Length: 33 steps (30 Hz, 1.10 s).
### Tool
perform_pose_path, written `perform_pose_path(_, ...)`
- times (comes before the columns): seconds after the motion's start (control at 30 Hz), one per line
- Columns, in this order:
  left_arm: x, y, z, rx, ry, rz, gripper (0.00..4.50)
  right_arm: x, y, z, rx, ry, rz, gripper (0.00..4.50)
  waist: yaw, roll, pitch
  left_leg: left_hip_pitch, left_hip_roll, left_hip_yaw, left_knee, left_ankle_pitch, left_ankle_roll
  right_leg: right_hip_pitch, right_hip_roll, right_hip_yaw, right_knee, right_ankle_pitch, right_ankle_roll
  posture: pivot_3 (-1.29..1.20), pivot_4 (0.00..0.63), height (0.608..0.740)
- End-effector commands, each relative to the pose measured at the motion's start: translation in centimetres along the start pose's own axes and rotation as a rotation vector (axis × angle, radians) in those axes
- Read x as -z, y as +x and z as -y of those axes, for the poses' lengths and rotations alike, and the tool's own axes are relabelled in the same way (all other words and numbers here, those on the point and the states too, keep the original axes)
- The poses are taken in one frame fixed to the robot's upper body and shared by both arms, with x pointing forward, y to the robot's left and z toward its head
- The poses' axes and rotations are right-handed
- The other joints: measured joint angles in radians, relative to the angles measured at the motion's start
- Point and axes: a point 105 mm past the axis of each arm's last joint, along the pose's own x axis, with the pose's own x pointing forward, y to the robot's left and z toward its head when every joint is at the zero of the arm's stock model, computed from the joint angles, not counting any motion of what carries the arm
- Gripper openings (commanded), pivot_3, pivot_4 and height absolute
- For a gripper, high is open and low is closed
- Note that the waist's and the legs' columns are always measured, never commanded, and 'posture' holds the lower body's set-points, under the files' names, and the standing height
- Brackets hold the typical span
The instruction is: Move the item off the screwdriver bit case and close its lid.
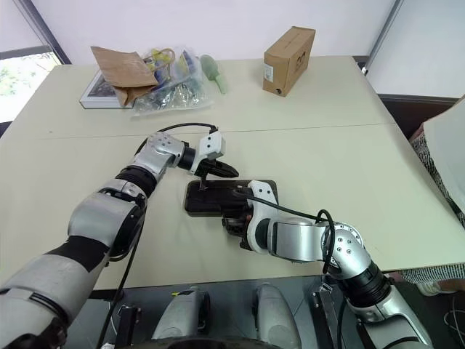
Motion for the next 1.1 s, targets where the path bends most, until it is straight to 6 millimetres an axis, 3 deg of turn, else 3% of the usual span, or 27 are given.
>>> perform_pose_path(0.03,-1.0,0.1,-0.1,0.010,0.051,0.012,0.00,-0.2,-0.5,-1.1,-0.039,-0.009,0.017,0.03,0.000,0.000,0.000,0.000,0.000,0.000,0.000,0.000,0.000,0.000,0.000,0.000,0.000,0.000,0.000,0.00,0.150,0.740)
perform_pose_path(0.57,-0.3,0.4,0.6,0.052,0.071,-0.014,0.00,-0.7,0.1,-0.6,0.011,-0.027,-0.002,0.03,-0.001,0.000,0.000,0.000,0.000,0.000,0.000,0.000,0.000,0.000,0.000,0.000,0.000,0.000,0.000,0.00,0.150,0.740)
perform_pose_path(1.1,-0.1,0.1,0.7,0.059,0.081,-0.019,0.00,-0.8,1.0,1.5,0.105,-0.117,0.013,0.03,-0.001,0.000,0.000,0.000,0.000,0.000,0.000,0.000,0.000,0.000,0.000,0.000,0.000,0.000,0.000,0.00,0.150,0.740)
